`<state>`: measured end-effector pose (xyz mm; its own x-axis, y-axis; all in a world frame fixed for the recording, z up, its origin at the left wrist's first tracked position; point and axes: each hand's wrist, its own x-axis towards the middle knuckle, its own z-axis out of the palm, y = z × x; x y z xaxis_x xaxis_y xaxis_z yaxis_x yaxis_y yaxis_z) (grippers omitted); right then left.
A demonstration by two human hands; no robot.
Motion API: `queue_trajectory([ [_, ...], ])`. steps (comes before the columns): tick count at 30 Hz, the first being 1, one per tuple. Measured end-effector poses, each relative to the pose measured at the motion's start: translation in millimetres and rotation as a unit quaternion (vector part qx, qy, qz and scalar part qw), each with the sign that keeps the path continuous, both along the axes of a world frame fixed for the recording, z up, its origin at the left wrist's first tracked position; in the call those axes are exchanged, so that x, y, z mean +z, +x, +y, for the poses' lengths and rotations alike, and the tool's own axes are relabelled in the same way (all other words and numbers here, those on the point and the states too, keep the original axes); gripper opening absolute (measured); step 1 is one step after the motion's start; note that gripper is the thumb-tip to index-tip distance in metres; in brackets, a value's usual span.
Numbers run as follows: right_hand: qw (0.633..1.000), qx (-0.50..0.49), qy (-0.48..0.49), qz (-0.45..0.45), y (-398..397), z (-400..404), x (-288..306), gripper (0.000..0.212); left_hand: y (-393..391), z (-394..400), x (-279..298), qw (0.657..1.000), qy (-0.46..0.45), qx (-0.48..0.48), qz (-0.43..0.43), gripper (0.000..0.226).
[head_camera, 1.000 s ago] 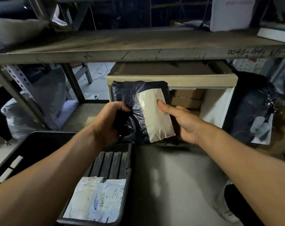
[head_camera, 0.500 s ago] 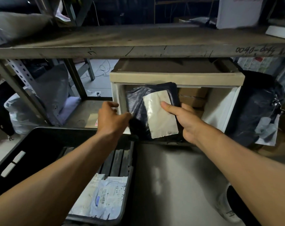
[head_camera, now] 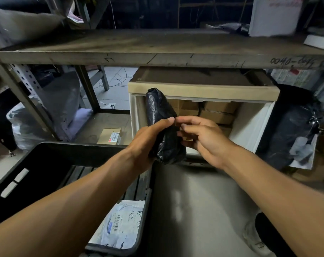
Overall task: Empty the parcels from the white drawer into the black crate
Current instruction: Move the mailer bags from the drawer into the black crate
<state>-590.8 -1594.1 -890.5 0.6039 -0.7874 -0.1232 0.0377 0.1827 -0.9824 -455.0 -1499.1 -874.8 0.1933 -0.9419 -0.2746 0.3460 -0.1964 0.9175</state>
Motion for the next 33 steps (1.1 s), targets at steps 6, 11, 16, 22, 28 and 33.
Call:
queue_trajectory([
  [6,0.994,-0.09,0.04,0.037,-3.6,-12.8,-7.8,0.074,3.9,0.6,5.3,0.999,-0.009,-0.005,0.038,0.055],
  [11,0.986,0.018,0.157,-0.046,-8.8,-12.6,-0.2,0.062,10.4,3.1,14.3,0.998,-0.014,0.025,0.061,0.036],
  [16,0.987,-0.057,0.144,-0.032,-5.3,-19.6,-3.4,0.122,12.7,4.1,10.2,0.997,0.06,0.04,0.039,0.041],
  [22,0.988,-0.05,0.139,-0.039,-4.6,-16.5,-2.5,0.123,14.1,4.2,7.1,0.994,0.092,0.055,0.002,0.042],
  [28,0.989,-0.088,0.113,-0.028,-4.1,-10.8,2.2,0.091,16.2,1.7,1.8,0.993,0.092,0.066,-0.027,0.049],
  [33,0.986,-0.151,0.073,-0.021,-4.6,-11.3,0.4,0.039,18.8,-8.9,-12.5,0.979,0.049,0.168,-0.104,0.052],
])
